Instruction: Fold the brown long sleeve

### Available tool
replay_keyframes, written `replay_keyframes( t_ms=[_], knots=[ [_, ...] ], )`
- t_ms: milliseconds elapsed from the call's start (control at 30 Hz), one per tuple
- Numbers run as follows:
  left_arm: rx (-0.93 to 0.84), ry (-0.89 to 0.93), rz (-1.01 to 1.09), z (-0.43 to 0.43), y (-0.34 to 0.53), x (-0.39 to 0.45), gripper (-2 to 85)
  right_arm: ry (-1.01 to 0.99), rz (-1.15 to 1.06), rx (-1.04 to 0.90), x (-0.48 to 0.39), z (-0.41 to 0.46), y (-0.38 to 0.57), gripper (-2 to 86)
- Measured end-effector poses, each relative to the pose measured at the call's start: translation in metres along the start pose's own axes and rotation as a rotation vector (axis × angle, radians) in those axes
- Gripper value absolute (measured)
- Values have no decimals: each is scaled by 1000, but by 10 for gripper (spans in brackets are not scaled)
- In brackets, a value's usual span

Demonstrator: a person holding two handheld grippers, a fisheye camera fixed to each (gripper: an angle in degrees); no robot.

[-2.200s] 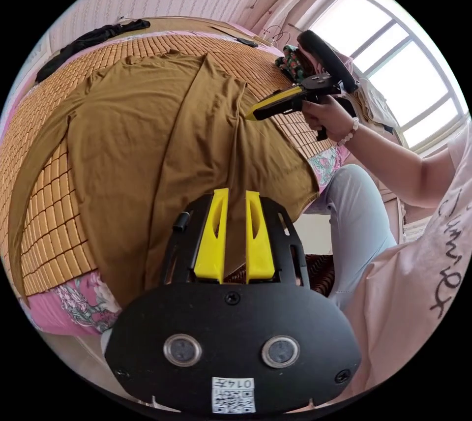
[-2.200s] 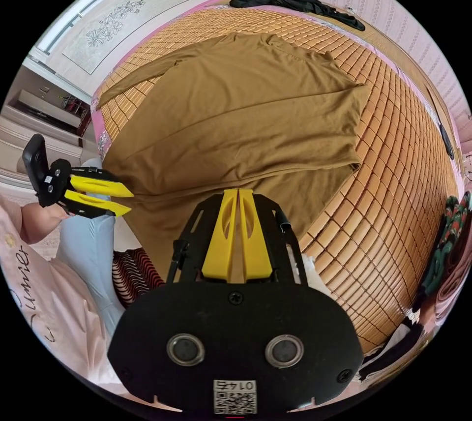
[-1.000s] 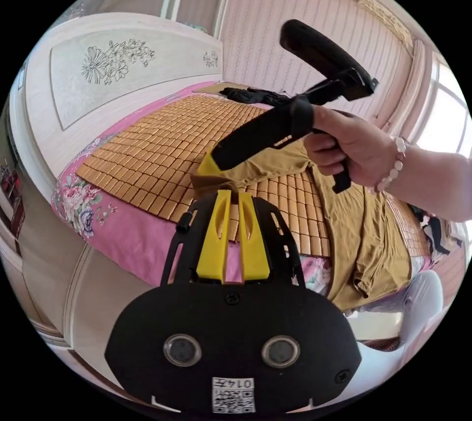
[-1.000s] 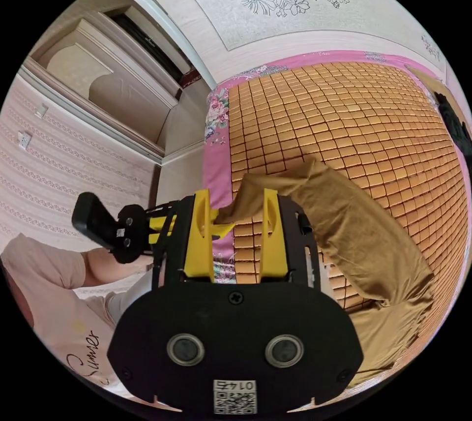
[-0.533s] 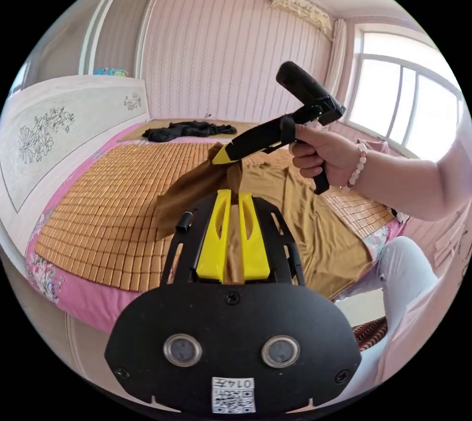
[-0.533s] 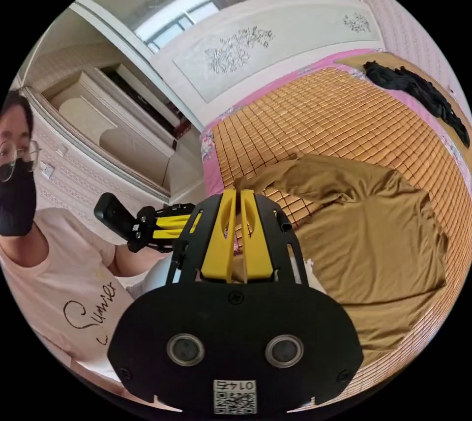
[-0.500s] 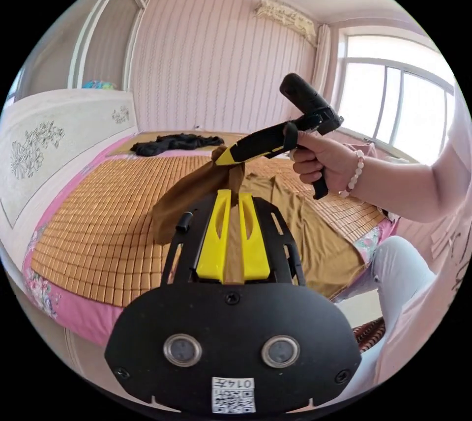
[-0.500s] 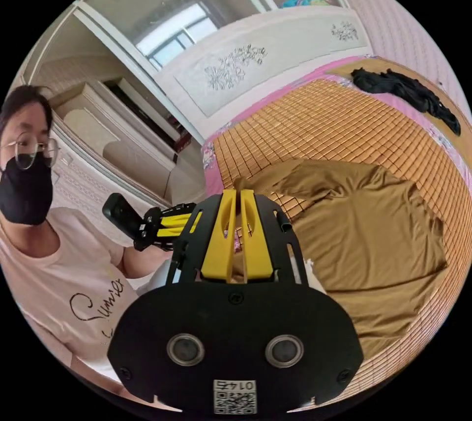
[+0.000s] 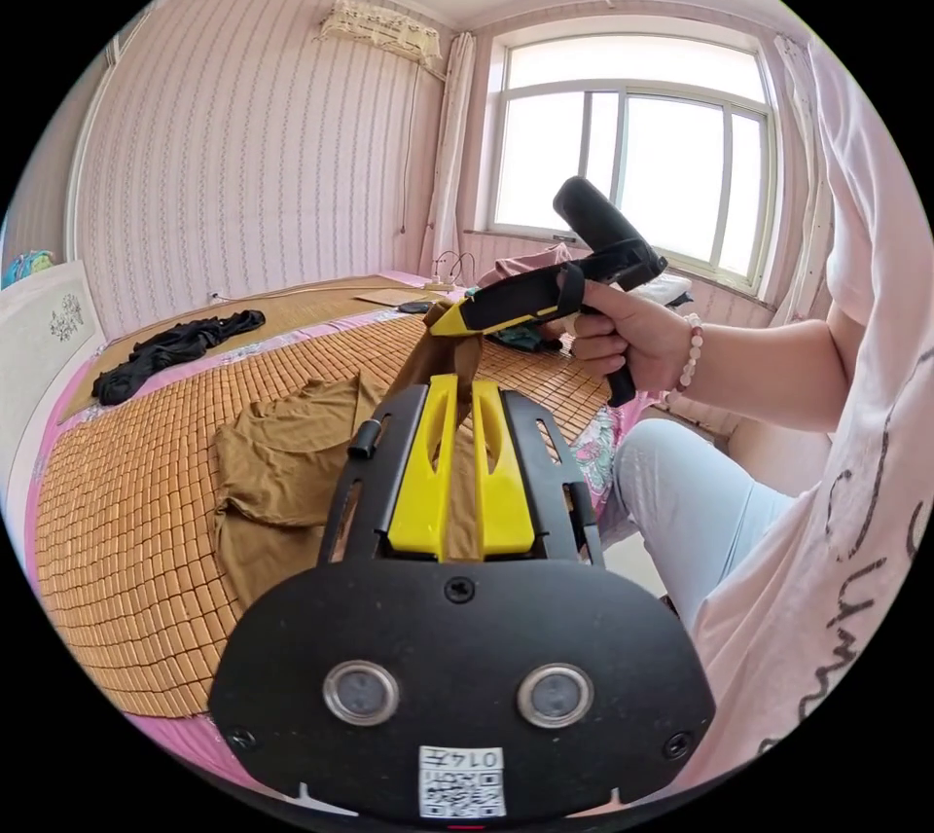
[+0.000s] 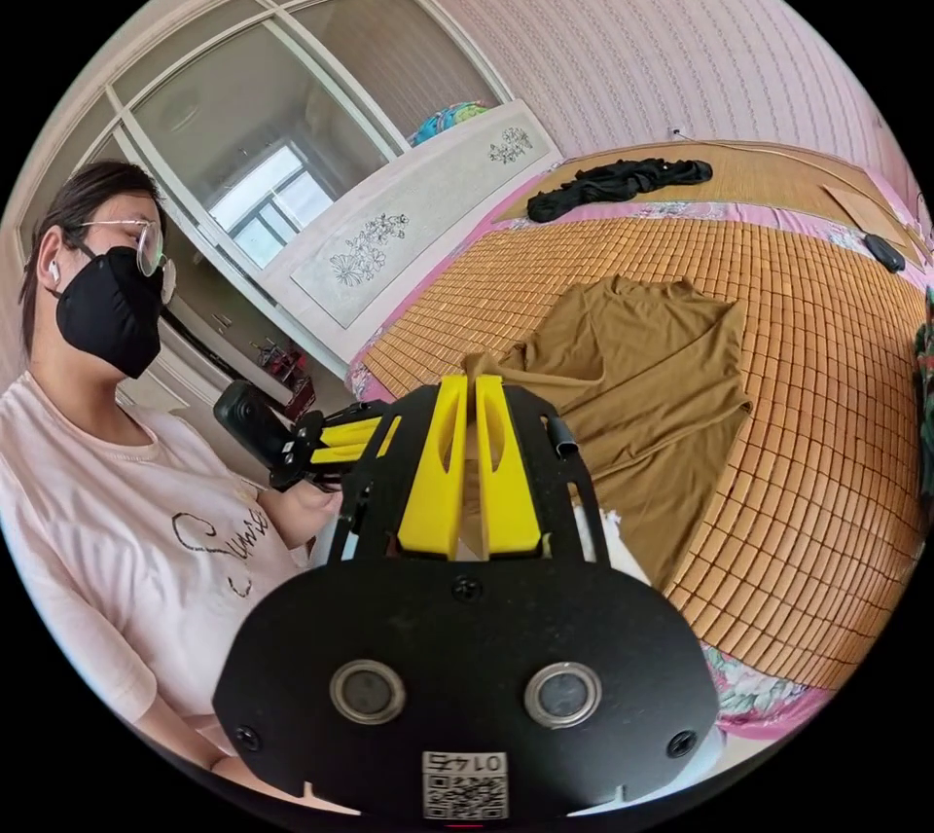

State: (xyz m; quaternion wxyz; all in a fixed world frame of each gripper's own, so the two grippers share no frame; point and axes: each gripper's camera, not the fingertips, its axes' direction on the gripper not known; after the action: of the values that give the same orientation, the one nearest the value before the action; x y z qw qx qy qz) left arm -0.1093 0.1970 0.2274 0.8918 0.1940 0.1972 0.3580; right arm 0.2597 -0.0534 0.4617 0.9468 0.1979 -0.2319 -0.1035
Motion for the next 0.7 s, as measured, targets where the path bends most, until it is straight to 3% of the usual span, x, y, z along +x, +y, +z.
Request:
replay_keyframes(
  t_ms=[233,467,700],
  knots=[
    [-169,170,45,71,10,30,34,18,171,-65,46,-24,52,7],
    [-455,444,96,172,60,72,69,237,435,-408,94,-21,116,7],
    [-490,402,69,189,62,50,66,219,368,-423,96,-10,102,8]
  ],
)
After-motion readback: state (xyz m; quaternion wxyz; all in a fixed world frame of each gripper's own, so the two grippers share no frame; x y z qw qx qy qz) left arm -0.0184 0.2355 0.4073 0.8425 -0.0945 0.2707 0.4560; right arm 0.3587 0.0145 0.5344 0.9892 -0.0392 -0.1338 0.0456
